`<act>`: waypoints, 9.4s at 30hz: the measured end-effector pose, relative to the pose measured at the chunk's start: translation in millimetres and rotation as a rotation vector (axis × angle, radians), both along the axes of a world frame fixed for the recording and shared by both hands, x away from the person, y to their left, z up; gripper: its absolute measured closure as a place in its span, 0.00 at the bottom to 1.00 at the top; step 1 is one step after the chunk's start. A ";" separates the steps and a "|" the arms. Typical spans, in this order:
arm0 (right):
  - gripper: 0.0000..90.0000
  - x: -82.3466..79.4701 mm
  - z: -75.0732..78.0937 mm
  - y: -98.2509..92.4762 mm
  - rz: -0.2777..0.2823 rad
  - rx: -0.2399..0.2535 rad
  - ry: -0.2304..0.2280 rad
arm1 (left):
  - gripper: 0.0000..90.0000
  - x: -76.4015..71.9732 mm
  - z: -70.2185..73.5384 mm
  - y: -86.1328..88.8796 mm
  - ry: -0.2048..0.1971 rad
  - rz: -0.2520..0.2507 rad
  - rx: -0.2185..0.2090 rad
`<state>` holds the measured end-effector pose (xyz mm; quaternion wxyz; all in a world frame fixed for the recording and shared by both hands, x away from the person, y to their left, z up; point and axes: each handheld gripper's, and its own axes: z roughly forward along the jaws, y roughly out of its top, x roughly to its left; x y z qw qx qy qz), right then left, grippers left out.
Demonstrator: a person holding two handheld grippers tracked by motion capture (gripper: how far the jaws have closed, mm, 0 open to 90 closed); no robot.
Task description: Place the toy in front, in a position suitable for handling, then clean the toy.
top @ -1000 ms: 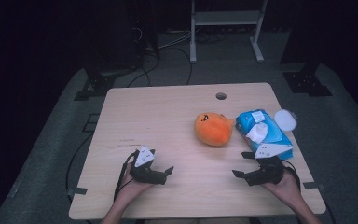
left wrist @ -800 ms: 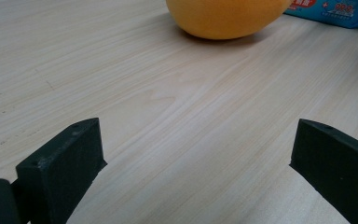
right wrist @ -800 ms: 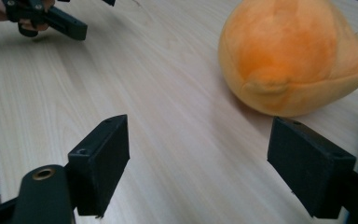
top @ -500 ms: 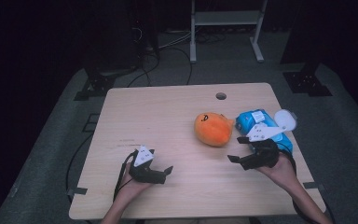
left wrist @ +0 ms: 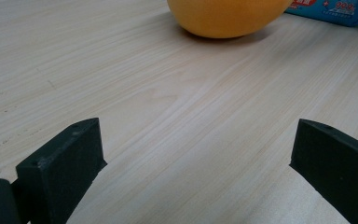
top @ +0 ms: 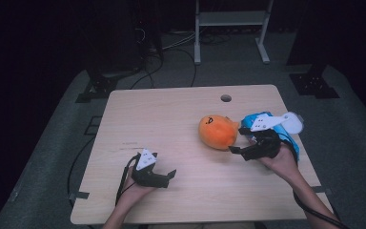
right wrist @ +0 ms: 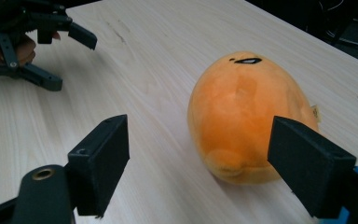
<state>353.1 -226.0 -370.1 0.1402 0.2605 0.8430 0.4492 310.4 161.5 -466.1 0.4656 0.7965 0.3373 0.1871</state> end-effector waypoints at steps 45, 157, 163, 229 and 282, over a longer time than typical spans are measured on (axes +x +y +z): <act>0.40 97.2 -34.3 41.2 -0.084 -0.034 0.073 | 0.02 -1.1 -0.1 5.6 -0.007 0.016 0.004; 0.40 -16.1 -23.9 -11.0 0.080 0.028 0.003 | 0.06 16.0 30.7 -86.9 -0.068 -0.434 -0.027; 0.39 -6.0 -20.5 -38.5 -0.038 -0.031 -0.047 | 0.06 9.3 30.2 -88.5 -0.077 -0.439 -0.002; 0.95 -15.6 -16.9 -90.0 -0.212 -0.064 -0.037 | 0.04 -18.5 16.7 -80.3 -0.083 -0.395 -0.029; 0.63 -73.7 -43.6 61.4 0.270 -0.116 -0.156 | 0.04 -16.5 13.7 -87.3 -0.075 -0.413 0.027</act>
